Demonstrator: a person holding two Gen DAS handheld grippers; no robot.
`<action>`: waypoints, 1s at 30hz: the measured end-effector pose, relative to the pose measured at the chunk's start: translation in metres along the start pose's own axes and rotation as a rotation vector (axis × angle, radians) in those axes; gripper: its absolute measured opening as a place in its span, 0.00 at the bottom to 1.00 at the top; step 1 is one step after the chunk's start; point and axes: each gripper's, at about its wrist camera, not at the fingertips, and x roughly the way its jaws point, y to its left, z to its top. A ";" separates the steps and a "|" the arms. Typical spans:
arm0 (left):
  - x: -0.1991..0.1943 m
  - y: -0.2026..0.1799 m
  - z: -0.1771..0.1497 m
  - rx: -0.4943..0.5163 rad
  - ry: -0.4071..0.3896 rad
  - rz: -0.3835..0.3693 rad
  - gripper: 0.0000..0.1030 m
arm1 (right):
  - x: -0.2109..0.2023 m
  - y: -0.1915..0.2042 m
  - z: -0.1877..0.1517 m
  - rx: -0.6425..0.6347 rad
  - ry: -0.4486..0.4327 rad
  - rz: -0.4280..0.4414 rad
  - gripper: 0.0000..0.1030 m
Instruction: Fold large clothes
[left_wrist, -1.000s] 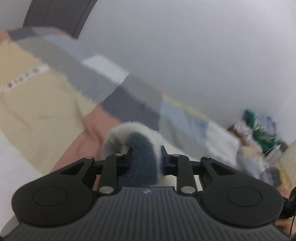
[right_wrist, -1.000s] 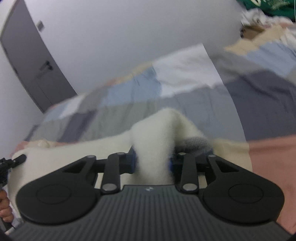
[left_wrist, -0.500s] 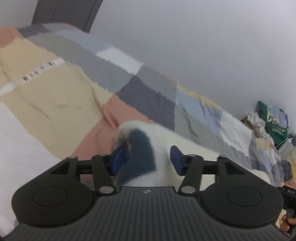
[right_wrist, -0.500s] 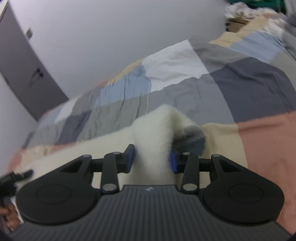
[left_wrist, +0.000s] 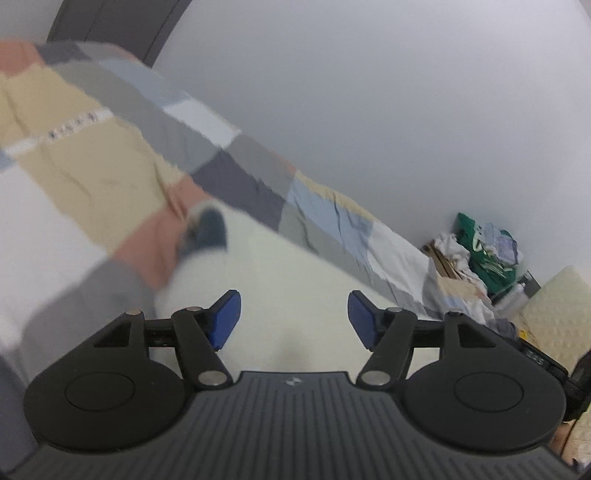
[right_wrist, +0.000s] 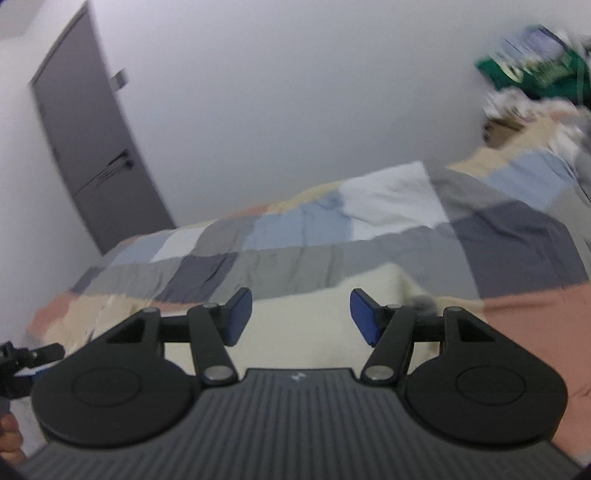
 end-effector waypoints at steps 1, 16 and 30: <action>0.000 -0.002 -0.005 -0.003 0.011 -0.008 0.68 | 0.003 0.006 -0.003 -0.018 0.015 0.012 0.61; 0.031 0.003 -0.042 -0.175 0.150 0.014 0.88 | 0.053 0.032 -0.044 -0.027 0.232 0.044 0.59; 0.068 0.055 -0.072 -0.567 0.362 -0.012 0.91 | 0.056 0.033 -0.045 -0.013 0.239 0.042 0.60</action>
